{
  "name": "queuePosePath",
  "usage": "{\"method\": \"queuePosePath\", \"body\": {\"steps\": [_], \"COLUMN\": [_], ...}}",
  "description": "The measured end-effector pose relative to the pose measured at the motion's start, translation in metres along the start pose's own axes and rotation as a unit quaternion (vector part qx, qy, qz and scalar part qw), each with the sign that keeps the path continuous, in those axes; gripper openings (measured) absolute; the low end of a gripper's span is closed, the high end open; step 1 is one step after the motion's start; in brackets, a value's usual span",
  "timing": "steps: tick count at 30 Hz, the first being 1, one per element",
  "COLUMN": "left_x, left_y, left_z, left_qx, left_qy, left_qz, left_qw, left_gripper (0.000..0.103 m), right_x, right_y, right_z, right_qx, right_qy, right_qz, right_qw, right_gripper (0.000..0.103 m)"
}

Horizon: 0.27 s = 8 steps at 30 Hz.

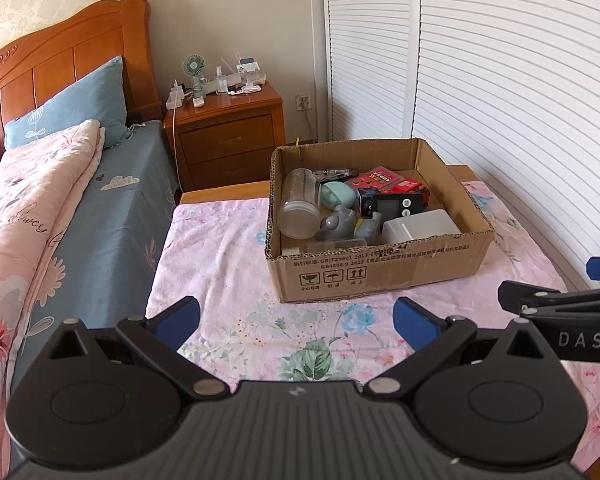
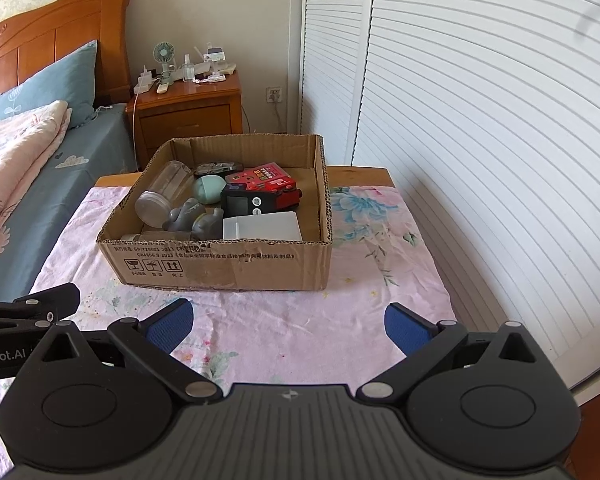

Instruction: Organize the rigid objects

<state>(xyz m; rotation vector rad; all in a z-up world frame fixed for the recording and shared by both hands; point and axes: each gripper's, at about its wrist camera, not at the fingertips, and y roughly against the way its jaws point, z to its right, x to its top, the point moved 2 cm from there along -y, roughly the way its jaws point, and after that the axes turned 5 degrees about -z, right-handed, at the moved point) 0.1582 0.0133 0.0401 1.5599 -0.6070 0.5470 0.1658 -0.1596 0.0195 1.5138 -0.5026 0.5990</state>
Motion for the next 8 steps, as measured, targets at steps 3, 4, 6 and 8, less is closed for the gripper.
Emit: {"method": "queuePosePath", "body": {"steps": [3, 4, 6, 8], "left_x": [-0.0002, -0.0003, -0.0001, -0.0002], "left_y": [0.0003, 0.0005, 0.0006, 0.0009], "left_z": [0.0008, 0.0009, 0.0014, 0.0018], "left_qx": [0.000, 0.000, 0.001, 0.001], "left_qy": [-0.001, -0.001, 0.000, 0.000], "left_qz": [0.000, 0.000, 0.000, 0.000], "left_qw": [1.0000, 1.0000, 1.0000, 1.0000], "left_gripper": [0.102, 0.102, 0.102, 0.102], "right_x": [-0.0001, -0.0002, -0.0001, -0.0002], "right_y": [0.0005, 0.0006, 0.0010, 0.0017], "right_z": [0.0002, 0.0003, 0.0007, 0.0013], "right_qx": [0.001, 0.000, 0.001, 0.002], "right_qy": [0.000, 0.000, 0.000, 0.000], "right_qz": [0.000, 0.000, 0.001, 0.001], "right_qw": [1.000, 1.000, 1.000, 1.000], "right_gripper": [0.103, 0.103, 0.103, 0.103]}}
